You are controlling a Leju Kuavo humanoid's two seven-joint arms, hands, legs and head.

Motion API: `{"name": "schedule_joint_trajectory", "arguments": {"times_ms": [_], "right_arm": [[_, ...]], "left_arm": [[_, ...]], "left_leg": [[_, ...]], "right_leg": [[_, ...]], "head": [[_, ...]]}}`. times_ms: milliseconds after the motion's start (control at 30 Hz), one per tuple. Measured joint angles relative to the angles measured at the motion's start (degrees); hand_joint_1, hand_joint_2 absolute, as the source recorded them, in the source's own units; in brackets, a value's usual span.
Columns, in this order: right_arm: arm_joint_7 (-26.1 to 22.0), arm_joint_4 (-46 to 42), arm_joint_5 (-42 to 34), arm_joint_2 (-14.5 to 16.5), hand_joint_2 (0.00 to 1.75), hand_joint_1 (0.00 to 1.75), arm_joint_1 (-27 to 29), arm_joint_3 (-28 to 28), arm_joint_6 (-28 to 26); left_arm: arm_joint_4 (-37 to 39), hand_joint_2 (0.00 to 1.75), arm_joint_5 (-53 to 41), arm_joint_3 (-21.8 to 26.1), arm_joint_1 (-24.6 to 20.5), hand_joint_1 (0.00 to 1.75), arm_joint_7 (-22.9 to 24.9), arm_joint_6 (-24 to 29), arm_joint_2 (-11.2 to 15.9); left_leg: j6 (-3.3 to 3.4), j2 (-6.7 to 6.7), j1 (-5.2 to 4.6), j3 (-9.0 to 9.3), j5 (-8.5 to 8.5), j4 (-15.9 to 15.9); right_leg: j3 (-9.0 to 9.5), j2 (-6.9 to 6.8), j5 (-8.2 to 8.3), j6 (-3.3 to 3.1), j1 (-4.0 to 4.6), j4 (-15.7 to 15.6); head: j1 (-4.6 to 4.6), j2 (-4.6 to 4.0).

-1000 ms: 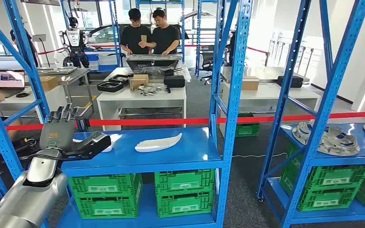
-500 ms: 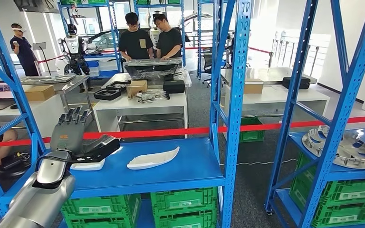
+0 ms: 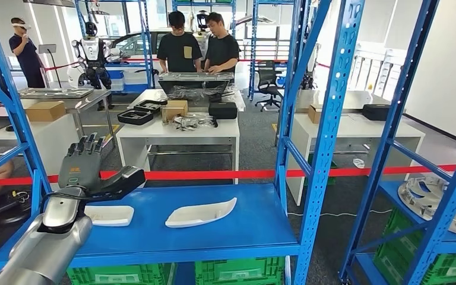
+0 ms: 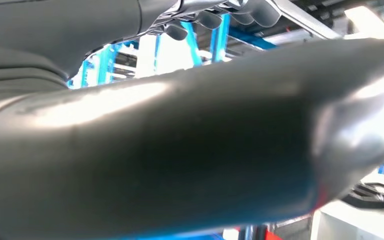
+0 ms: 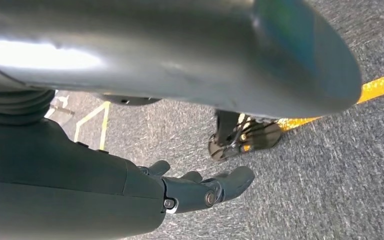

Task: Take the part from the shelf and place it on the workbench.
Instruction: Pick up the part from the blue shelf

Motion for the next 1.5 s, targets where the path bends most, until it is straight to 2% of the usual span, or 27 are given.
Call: {"name": "schedule_joint_trajectory", "arguments": {"times_ms": [67,100,133,200,233,267,333,400,500,567,600,633,667,700,767,900,967,1033,1067,1100,1133,1200,1233,1300,1400,1433,1500], "right_arm": [[0.09,0.00,0.03,0.00,0.00,0.00,0.10,0.00,-0.06],[0.10,0.00,0.04,0.00,0.00,0.00,0.12,0.00,-0.08],[0.10,0.00,0.05,0.00,0.00,0.00,0.12,0.00,-0.10],[0.13,0.01,0.09,0.00,0.00,0.00,0.17,0.00,-0.15],[0.17,0.01,0.12,0.00,0.00,0.00,0.20,0.00,-0.17],[0.21,0.02,0.16,0.01,0.00,0.00,0.24,0.00,-0.19],[0.27,0.02,0.27,0.03,0.00,0.00,0.20,0.00,-0.21],[0.27,0.01,0.37,0.06,0.00,0.00,0.07,-0.01,-0.23],[0.37,0.00,0.50,0.07,0.00,0.00,-0.05,-0.02,-0.36],[0.60,0.00,0.54,0.08,0.00,0.00,0.03,-0.02,-0.51],[0.70,0.00,0.55,0.10,0.00,0.00,0.06,-0.02,-0.57],[0.78,0.00,0.55,0.12,0.00,0.00,0.06,-0.02,-0.62],[0.83,0.00,0.56,0.14,0.00,0.00,0.05,-0.02,-0.64],[0.85,0.00,0.57,0.14,0.00,0.00,0.01,-0.02,-0.66],[0.91,0.00,0.60,0.13,0.00,0.00,-0.07,-0.02,-0.72],[1.08,0.00,0.64,0.14,0.00,0.00,-0.15,-0.02,-0.87],[1.10,0.00,0.69,0.15,0.00,0.00,-0.26,-0.02,-0.95],[1.11,0.00,0.71,0.15,0.00,0.00,-0.31,-0.02,-1.03],[1.11,0.00,0.75,0.15,0.00,0.00,-0.27,-0.02,-1.05],[1.11,0.00,0.80,0.15,0.00,0.00,-0.23,-0.02,-1.05],[1.10,0.00,0.86,0.15,0.00,0.00,-0.20,-0.02,-1.05],[1.09,0.01,0.98,0.14,0.00,0.00,-0.20,-0.02,-1.05],[1.09,0.01,1.02,0.14,0.00,0.00,-0.23,-0.02,-1.05],[1.13,0.02,1.06,0.14,0.00,0.00,-0.26,-0.02,-1.07],[1.20,0.01,1.14,0.17,0.00,0.00,-0.29,-0.02,-1.18],[1.20,0.01,1.18,0.17,0.00,0.00,-0.33,-0.02,-1.23],[1.20,0.00,1.22,0.18,0.00,0.00,-0.42,-0.02,-1.28]], "left_arm": [[0.06,0.00,0.46,0.14,0.49,0.00,0.18,-0.25,-0.09],[0.09,0.00,0.59,0.21,0.66,0.00,0.31,-0.36,-0.10],[0.10,0.00,0.68,0.27,0.76,0.00,0.44,-0.44,-0.11],[0.22,0.00,0.74,0.32,0.82,0.00,0.63,-0.56,-0.14],[0.28,0.00,0.75,0.34,0.85,0.00,0.71,-0.69,-0.15],[0.34,0.00,0.75,0.36,0.90,0.00,0.81,-0.82,-0.12],[0.29,0.00,0.73,0.38,0.98,0.00,0.99,-1.01,0.03],[0.16,0.00,0.64,0.40,0.98,0.00,1.18,-1.18,0.30],[0.27,0.00,0.46,0.44,1.09,0.00,1.72,-2.09,0.85],[0.43,0.00,0.48,0.51,1.54,0.00,1.97,-2.57,1.13],[0.48,0.00,0.51,0.59,1.73,0.00,2.02,-2.68,1.21],[0.49,0.00,0.54,0.67,1.82,0.00,2.04,-2.75,1.29],[0.49,0.00,0.57,0.74,1.85,0.00,2.06,-2.79,1.37],[0.51,0.00,0.57,0.80,1.82,0.00,2.07,-2.79,1.47],[0.57,0.00,0.57,0.86,1.80,0.00,2.08,-2.85,1.62],[0.56,0.00,0.57,0.97,1.96,0.00,2.33,-2.95,1.80],[0.49,0.00,0.57,1.10,1.91,0.00,2.43,-2.95,1.83],[0.52,0.00,0.57,1.20,2.11,0.00,2.43,-2.95,1.81],[0.54,0.00,0.57,1.20,2.29,0.00,2.43,-2.96,1.81],[0.55,0.00,0.57,1.21,2.46,0.00,2.43,-2.96,1.83],[0.54,0.00,0.57,1.21,2.57,0.00,2.43,-2.97,1.86],[0.52,0.00,0.57,1.21,2.63,0.00,2.39,-2.97,1.95],[0.54,0.00,0.57,1.22,2.60,0.00,2.32,-2.98,2.00],[0.58,0.00,0.57,1.24,2.66,0.00,2.11,-3.00,2.16],[0.42,0.00,0.46,1.25,2.84,0.00,1.86,-2.97,2.43],[0.34,0.00,0.40,1.25,2.83,0.00,1.81,-2.95,2.54],[0.30,0.00,0.28,1.25,2.90,0.00,1.72,-2.91,2.78]], "left_leg": [[0.08,-0.24,-0.17,1.31,-1.27,0.04],[0.05,-0.31,-0.26,2.10,-1.94,0.08],[-0.03,-0.34,-0.34,2.96,-2.66,0.13],[-0.32,-0.38,-0.48,4.34,-4.03,0.17],[-0.60,-0.46,-0.54,4.82,-4.59,0.16],[-0.91,-0.56,-0.55,5.17,-4.93,0.23],[-1.60,-0.72,-0.62,5.57,-5.12,0.58],[-2.16,-0.60,-0.66,4.46,-5.30,3.05],[-3.05,-0.29,-0.25,-1.73,-8.37,12.73],[-3.54,-0.16,0.11,-5.38,-9.57,16.44],[-3.71,-0.09,0.26,-5.80,-8.36,15.49],[-3.84,-0.01,0.39,-5.15,-5.90,12.55],[-3.94,0.06,0.52,-3.79,-2.87,8.42],[-3.95,0.13,0.53,-2.44,-1.13,4.54],[-3.23,0.24,0.40,-0.73,-0.14,0.47],[-1.32,0.25,0.45,-0.24,-0.26,0.45],[-0.65,0.24,0.52,0.11,-0.54,0.38],[-0.26,0.14,0.33,0.34,-1.00,0.45],[-0.17,0.06,0.21,0.51,-1.26,0.51],[-0.16,-0.01,0.09,0.79,-1.58,0.57],[-0.17,-0.06,-0.03,1.19,-1.93,0.63],[-0.33,-0.06,-0.22,2.12,-2.71,0.67],[-0.52,-0.08,-0.31,2.40,-3.03,0.67],[-1.05,-0.10,-0.36,2.58,-3.44,0.55],[-2.02,-0.10,-0.27,2.45,-4.08,0.96],[-2.36,-0.07,-0.26,1.77,-4.76,2.46],[-2.99,-0.01,-0.11,-1.62,-7.19,8.83]], "right_leg": [[-3.37,-0.01,-2.73,0.16,0.03,1.72],[-3.84,-0.01,-2.17,0.09,0.06,0.10],[-3.55,-0.01,0.13,-0.14,0.14,-3.02],[-2.25,-0.05,6.76,-0.97,0.53,-10.27],[-1.63,-0.04,9.02,-1.36,0.76,-12.55],[-1.33,0.00,10.11,-1.72,0.93,-13.65],[-0.61,0.03,10.05,-2.31,0.94,-13.91],[0.42,-0.04,9.87,-2.97,0.62,-14.31],[1.71,-0.01,9.04,-3.41,0.24,-14.61],[2.40,0.06,8.31,-3.22,0.08,-14.57],[2.83,0.09,7.93,-3.07,0.00,-14.53],[3.34,0.10,7.52,-2.87,-0.11,-14.47],[3.83,0.11,7.08,-2.63,-0.20,-14.42],[4.22,0.14,6.67,-2.31,-0.23,-14.30],[4.44,0.15,5.97,-1.57,-0.16,-14.14],[4.15,0.00,4.62,-0.24,-0.05,-12.86],[1.39,-0.09,2.31,0.20,-0.12,-7.54],[-3.36,-0.10,-0.16,0.37,-0.08,0.21],[-5.23,-0.10,-0.31,0.31,-0.04,2.54],[-6.09,-0.10,0.70,0.15,0.01,2.77],[-5.75,-0.10,2.76,-0.11,0.10,0.70],[-2.83,-0.14,7.53,-0.97,0.46,-7.10],[-1.40,-0.18,8.86,-1.41,0.71,-10.45],[-0.16,-0.24,9.09,-2.06,1.10,-13.27],[0.57,-0.25,8.80,-2.76,0.86,-14.03],[1.04,-0.27,8.70,-3.06,0.66,-14.30],[1.94,-0.26,8.24,-3.53,0.42,-14.56]], "head": [[0.10,0.01],[0.14,0.01],[0.16,0.01],[0.16,-0.01],[0.16,-0.01],[0.14,-0.01],[0.16,0.00],[0.09,-0.01],[-0.18,0.00],[-0.25,0.01],[-0.27,0.01],[-0.30,0.01],[-0.31,0.01],[-0.33,0.00],[-0.33,-0.01],[-0.16,0.00],[-0.03,0.02],[0.09,0.01],[0.13,0.01],[0.17,0.01],[0.20,0.01],[0.25,0.01],[0.24,-0.01],[0.17,0.00],[0.09,0.02],[0.03,0.03],[-0.12,0.06]]}}
